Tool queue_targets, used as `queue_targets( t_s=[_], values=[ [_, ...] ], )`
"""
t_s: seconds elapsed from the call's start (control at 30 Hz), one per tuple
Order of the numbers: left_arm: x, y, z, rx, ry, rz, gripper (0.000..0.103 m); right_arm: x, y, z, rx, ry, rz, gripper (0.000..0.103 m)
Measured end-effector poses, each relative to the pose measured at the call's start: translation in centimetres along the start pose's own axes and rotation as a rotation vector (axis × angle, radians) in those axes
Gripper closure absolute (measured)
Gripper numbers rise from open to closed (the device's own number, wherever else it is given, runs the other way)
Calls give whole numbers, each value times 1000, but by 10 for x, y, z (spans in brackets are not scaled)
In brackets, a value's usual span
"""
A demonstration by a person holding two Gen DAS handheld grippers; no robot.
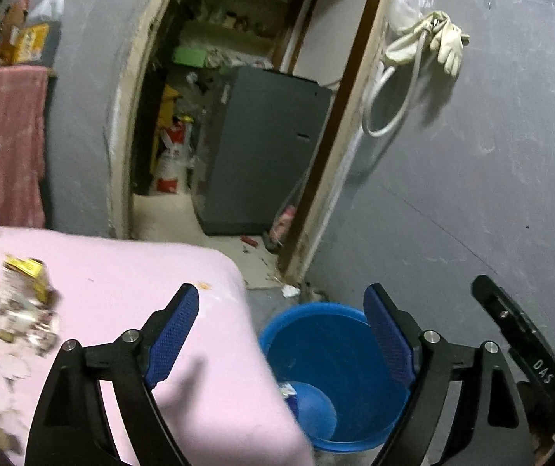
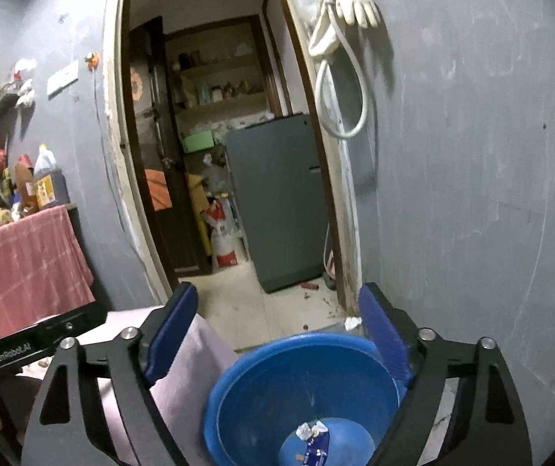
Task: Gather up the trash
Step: 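Carry both items over the blue basin and open both tools to drop them, then move both open tools back over the remaining trash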
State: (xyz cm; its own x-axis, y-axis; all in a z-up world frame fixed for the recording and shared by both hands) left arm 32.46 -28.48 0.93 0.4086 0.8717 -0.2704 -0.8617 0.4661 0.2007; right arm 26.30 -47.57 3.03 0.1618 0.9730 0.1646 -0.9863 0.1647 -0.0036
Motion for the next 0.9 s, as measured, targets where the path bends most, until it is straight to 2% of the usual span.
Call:
queue_targets(
  t_s=[0.03, 0.07, 0.1, 0.13, 0.5, 0.7, 0.9],
  values=[
    [3, 7, 4, -17, -6, 16, 7, 3, 2, 3, -11, 3, 4, 12],
    [6, 14, 9, -42, -8, 34, 3, 8, 5, 7, -24, 7, 8, 7],
    [11, 22, 14, -75, -9, 47, 3, 13, 8, 11, -40, 11, 13, 1],
    [14, 30, 18, -96, -10, 52, 3, 17, 10, 14, -53, 14, 18, 0],
    [71, 105, 57, -229, -31, 168, 3, 96, 34, 39, -162, 78, 155, 0],
    [102, 142, 61, -264, -43, 232, 2, 144, 51, 45, -219, 95, 243, 0],
    [140, 178, 56, -269, -42, 305, 2, 186, 62, 42, -237, 99, 325, 0]
  ],
)
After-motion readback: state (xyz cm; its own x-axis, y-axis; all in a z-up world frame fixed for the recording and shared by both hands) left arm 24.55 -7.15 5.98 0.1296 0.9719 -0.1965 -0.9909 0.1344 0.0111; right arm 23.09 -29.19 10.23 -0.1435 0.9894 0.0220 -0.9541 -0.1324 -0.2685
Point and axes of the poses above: each gripper's, at about its wrist camera, not at the fingertips, and y roughly against the way its jaws point, x to its left, z to its top, the point moved 7 cm from there along -y, roughly the way its jaws point, and after that the axes turned 15 degrees about -x, right-handed, at the moved point
